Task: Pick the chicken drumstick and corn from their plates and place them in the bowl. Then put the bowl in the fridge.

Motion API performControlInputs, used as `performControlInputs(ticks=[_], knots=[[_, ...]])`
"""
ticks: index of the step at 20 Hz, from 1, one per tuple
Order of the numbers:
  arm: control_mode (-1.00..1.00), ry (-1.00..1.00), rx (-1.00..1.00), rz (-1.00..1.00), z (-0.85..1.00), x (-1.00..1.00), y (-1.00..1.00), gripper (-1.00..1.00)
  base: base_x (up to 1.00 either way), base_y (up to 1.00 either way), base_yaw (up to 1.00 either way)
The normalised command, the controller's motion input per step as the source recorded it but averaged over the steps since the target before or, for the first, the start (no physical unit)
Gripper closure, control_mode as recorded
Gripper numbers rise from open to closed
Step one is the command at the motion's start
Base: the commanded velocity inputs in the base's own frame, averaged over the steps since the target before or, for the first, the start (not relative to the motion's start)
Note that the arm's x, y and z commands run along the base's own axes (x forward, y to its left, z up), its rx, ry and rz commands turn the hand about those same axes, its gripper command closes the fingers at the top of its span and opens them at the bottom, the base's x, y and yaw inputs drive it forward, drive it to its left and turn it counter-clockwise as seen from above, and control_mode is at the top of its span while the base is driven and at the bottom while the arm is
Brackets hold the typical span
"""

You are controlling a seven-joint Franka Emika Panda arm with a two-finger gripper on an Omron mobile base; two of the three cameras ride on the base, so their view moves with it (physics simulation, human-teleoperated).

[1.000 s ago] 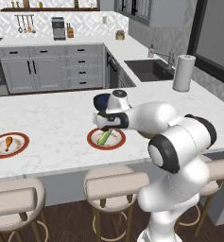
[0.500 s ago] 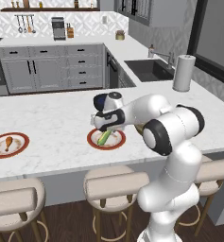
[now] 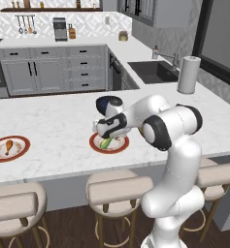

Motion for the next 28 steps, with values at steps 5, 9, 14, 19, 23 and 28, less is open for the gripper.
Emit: performControlInputs(ticks=[5,9,14,19,23,28], knots=[[-1.00,0.00,0.00,0.00,-0.34,0.22,0.00,-1.00,0.00,0.00,0.00],[-1.00,0.02,0.00,0.00,-0.15,0.26,0.01,-1.00,0.00,0.00,0.00],[-1.00,0.04,0.00,0.00,-0.26,0.18,0.05,-1.00,0.00,0.00,0.00],[-1.00,0.03,0.00,0.00,-0.22,0.02,0.02,1.00,0.00,0.00,0.00],[-1.00,0.06,0.00,0.00,-0.31,0.00,0.00,1.00,0.00,0.00,0.00],[-1.00,0.05,0.00,0.00,-0.10,-0.49,-0.08,1.00,0.00,0.00,0.00]])
